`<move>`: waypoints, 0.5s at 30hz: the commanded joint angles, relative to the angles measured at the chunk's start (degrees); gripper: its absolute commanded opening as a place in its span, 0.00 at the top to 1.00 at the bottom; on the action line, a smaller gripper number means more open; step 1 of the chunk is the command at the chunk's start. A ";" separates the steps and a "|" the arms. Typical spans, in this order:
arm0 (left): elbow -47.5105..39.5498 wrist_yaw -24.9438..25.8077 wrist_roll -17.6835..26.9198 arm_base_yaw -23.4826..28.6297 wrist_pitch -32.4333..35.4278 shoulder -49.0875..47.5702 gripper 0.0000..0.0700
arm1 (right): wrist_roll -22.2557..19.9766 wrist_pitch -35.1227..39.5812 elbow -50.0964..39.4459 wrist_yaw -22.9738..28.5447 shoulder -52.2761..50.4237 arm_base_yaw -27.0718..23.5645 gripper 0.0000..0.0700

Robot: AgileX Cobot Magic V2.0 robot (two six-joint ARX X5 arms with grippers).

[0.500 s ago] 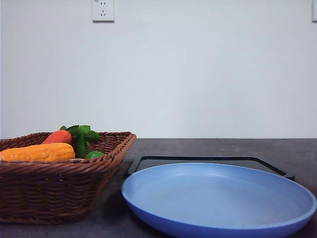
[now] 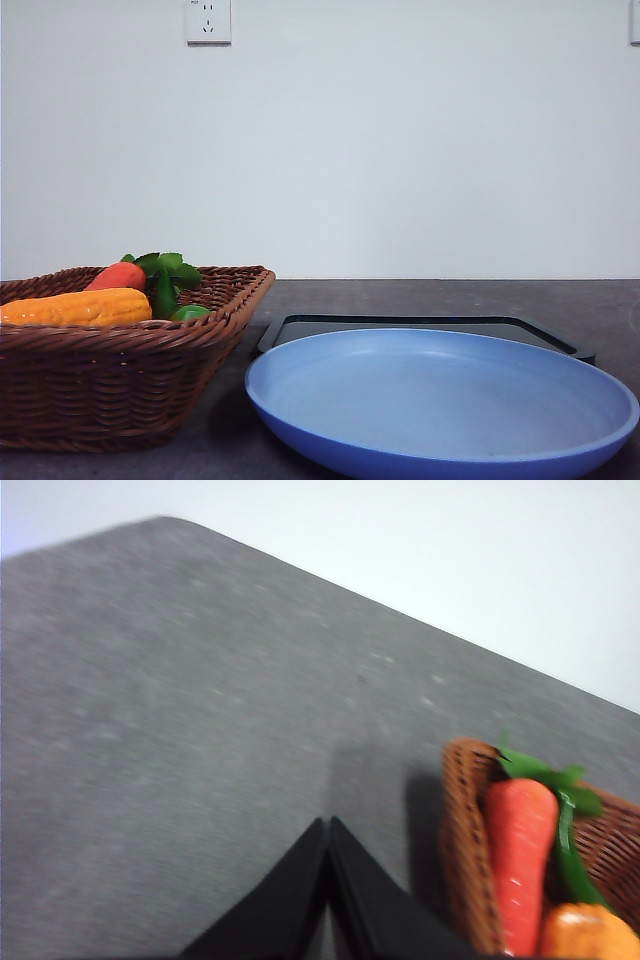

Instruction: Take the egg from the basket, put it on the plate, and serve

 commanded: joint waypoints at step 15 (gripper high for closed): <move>5.65 13.27 -0.35 0.11 -3.93 2.81 1.00 | 14.66 -10.32 5.53 -0.66 0.32 0.04 1.00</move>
